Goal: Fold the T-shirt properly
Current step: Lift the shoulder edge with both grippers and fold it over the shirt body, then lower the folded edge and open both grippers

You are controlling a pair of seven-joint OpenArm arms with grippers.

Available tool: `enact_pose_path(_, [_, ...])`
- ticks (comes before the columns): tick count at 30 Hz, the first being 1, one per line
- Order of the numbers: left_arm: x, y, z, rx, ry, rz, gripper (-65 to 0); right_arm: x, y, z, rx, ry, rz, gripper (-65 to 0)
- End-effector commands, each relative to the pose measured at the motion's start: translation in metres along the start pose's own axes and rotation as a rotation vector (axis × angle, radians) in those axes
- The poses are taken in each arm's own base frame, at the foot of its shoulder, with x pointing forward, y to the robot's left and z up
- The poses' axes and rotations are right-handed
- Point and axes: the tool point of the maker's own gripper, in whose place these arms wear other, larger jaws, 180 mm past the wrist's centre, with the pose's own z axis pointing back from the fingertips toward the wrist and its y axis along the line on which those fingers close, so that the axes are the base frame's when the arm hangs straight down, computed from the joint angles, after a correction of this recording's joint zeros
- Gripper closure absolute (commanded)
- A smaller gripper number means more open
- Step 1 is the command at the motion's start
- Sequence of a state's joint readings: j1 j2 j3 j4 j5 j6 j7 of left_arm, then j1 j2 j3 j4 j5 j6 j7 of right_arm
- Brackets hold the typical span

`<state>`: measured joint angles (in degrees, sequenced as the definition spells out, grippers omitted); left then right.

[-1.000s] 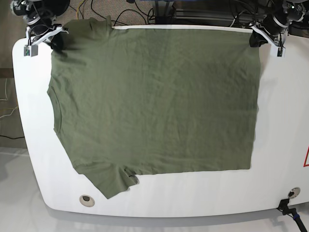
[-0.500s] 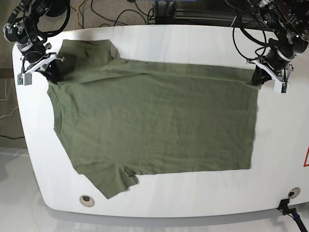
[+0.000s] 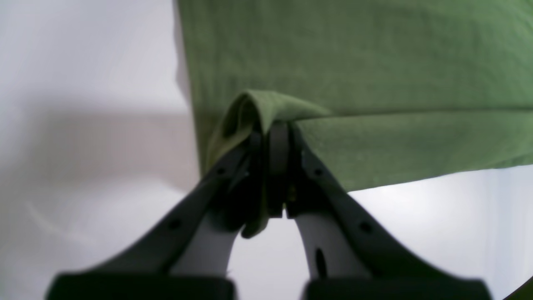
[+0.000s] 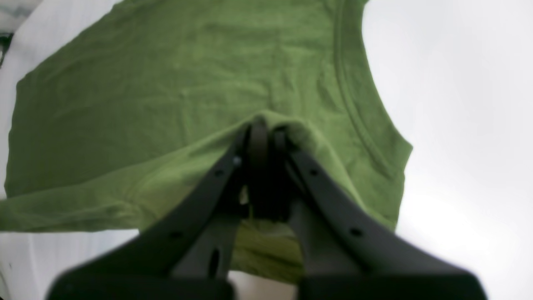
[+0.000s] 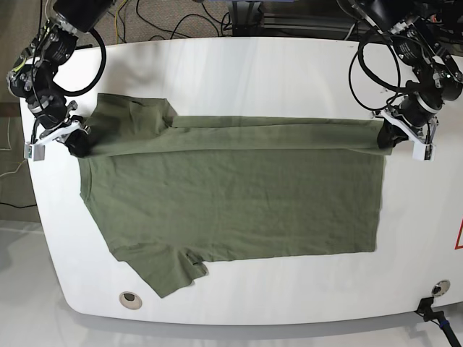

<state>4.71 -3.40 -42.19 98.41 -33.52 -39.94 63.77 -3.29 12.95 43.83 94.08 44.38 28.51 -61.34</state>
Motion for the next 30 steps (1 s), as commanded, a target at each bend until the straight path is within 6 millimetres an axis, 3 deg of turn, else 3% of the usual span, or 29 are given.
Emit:
enact_pose_path(1, [0.014, 0.004, -0.001, -0.003, -0.04, -0.003, 0.0, 0.023, 0.009, -0.005, 0.036, -0.031, 0.059, 0.0])
enact_pose_path(8, [0.025, 0.013, -0.016, -0.024, -0.048, 0.036, 0.0, 0.038, 0.012, -0.03, 0.077, -0.028, 0.018, 0.0])
enact_pose_path(16, [0.051, 0.019, -0.032, -0.056, -0.085, 0.071, 0.0, 0.05, 0.005, -0.05, 0.099, -0.03, -0.057, 0.0])
enact_pose_path(20, [0.054, 0.013, -0.048, -0.099, -0.052, 0.063, 0.0, 0.058, -0.001, -0.058, 0.071, -0.047, -0.053, 0.0])
enact_pose_path(24, [0.067, 0.003, -0.054, -0.126, -0.113, 0.041, 0.0, 0.056, -0.007, -0.065, 0.041, -0.035, -0.05, 0.0])
enact_pose_path(30, [0.068, 0.004, -0.054, -0.124, -0.107, 0.023, 0.0, 0.052, -0.01, -0.068, 0.036, -0.033, -0.063, 0.0])
